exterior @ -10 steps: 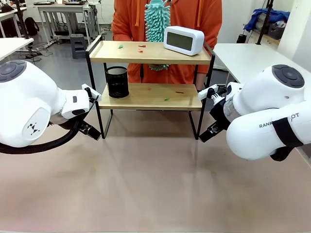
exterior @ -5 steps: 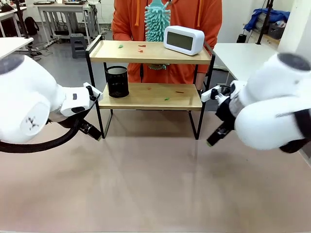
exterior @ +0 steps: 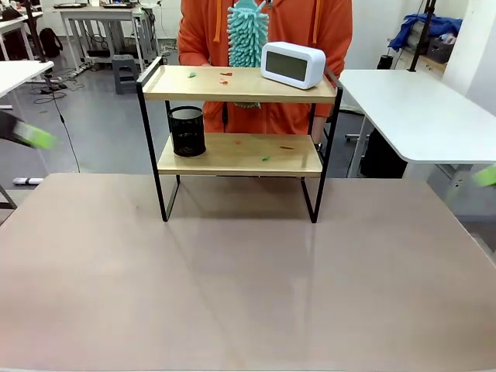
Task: Clean the shelf.
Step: Pick up the Duster from the human.
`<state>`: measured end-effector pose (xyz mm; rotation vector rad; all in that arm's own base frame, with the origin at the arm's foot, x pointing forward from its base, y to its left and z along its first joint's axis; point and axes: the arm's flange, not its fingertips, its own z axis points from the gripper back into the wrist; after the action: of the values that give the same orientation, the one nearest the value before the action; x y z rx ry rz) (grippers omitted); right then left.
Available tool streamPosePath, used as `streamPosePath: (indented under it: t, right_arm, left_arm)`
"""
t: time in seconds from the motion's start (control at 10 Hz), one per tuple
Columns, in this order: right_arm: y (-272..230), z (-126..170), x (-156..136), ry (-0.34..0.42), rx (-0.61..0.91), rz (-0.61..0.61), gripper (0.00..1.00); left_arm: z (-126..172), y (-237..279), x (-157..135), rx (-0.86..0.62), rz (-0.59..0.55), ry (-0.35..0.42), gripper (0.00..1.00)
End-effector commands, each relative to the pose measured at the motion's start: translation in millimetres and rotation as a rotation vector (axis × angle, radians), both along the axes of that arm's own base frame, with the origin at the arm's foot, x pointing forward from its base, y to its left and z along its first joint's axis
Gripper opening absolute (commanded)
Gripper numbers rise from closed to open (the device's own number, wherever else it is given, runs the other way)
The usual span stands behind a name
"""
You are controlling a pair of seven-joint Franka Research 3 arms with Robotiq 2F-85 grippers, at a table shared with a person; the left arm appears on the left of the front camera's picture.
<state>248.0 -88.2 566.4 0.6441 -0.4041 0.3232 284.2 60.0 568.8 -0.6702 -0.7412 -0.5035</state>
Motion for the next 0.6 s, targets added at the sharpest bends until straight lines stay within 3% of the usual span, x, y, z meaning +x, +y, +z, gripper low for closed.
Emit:
streamPosePath:
  t: [0.0, 0.1, 0.2, 0.3, 0.4, 0.5]
  right_arm:
    - [-105, -41, 19, 0.018, 0.745, -0.501, 1.00]
    - [-131, -68, 19, 0.045, 0.897, -0.632, 1.00]
    - [-138, -93, 22, 0.093, 0.932, -0.683, 1.00]
    - [-131, -110, 34, 0.112, 0.874, -0.754, 1.00]
    - [-156, -78, -19, 0.129, 0.403, -0.343, 1.00]
    - [-156, -78, -19, 0.129, 0.403, -0.343, 1.00]
  left_arm:
    - [-79, 82, -27, -0.355, 0.247, 0.014, 1.00]
    - [-105, 103, -23, -0.475, 0.305, 0.082, 1.00]
    - [-130, 113, -15, -0.574, 0.350, 0.130, 1.00]
    - [-148, 115, -12, -0.622, 0.369, 0.165, 1.00]
    - [-153, 99, 3, -0.570, 0.455, 0.250, 1.00]
    - [-111, 175, -25, -0.538, 0.367, 0.178, 1.00]
